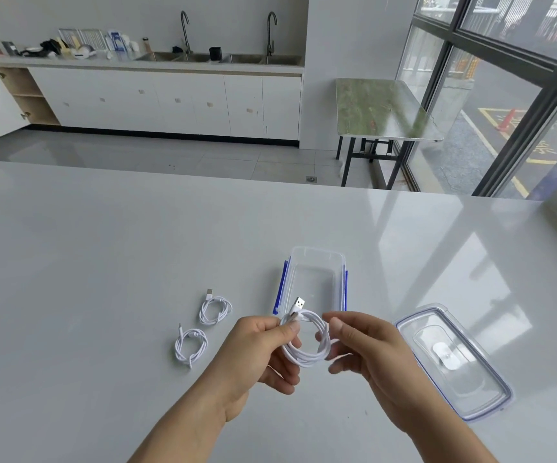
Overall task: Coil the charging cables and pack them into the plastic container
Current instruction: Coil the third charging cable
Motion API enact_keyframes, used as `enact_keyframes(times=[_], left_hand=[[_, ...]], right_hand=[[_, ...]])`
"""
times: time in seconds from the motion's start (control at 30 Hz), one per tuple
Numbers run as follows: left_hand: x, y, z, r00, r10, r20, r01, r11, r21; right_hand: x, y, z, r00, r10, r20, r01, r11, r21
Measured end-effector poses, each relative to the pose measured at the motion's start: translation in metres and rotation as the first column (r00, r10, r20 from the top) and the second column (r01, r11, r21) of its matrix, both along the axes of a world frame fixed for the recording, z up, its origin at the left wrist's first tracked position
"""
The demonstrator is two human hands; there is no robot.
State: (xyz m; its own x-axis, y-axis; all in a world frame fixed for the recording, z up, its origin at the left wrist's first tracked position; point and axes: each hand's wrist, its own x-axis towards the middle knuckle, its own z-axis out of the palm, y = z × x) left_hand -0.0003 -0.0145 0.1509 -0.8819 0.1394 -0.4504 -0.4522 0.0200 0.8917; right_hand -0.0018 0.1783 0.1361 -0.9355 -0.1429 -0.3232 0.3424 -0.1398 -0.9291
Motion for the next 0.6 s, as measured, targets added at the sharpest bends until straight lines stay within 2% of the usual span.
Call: enact_keyframes(times=[0.4,0.6], left_hand=[[-0.004,-0.012,-0.006,0.999,-0.032,-0.028,0.028,0.990,-0.138],[-0.003,-0.019,-0.008,0.999,-0.029,-0.019,0.026,0.990,-0.137]], right_hand=[[-0.004,-0.018,-0.009,0.997,-0.002,0.080,0.001,1.000,0.018],[-0.008,-0.025,-0.007,0.992,0.000,0.126,0.003,1.000,-0.021]])
